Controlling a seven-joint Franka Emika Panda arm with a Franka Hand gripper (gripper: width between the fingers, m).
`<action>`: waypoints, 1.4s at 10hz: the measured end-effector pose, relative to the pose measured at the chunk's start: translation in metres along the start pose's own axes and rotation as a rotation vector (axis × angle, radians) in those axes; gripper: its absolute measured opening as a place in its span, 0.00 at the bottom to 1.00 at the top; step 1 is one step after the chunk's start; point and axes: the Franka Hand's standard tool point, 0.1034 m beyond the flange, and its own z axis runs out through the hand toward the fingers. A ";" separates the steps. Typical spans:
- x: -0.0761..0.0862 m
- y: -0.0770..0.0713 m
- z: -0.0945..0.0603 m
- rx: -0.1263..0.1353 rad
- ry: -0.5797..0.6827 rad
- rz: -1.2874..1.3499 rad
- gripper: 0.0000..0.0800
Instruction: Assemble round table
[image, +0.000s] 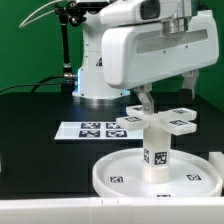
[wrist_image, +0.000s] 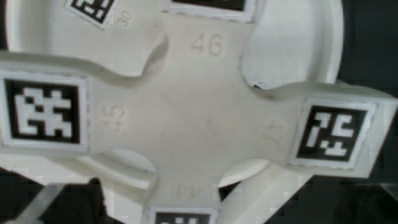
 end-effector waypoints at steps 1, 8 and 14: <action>-0.001 0.001 0.000 -0.001 -0.002 -0.044 0.81; -0.010 0.003 0.005 -0.012 -0.037 -0.508 0.81; -0.018 0.001 0.014 -0.015 -0.038 -0.500 0.81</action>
Offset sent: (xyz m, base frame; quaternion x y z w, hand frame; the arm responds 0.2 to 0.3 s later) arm 0.0000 0.0000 0.0000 0.0000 0.0000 -0.1938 0.9810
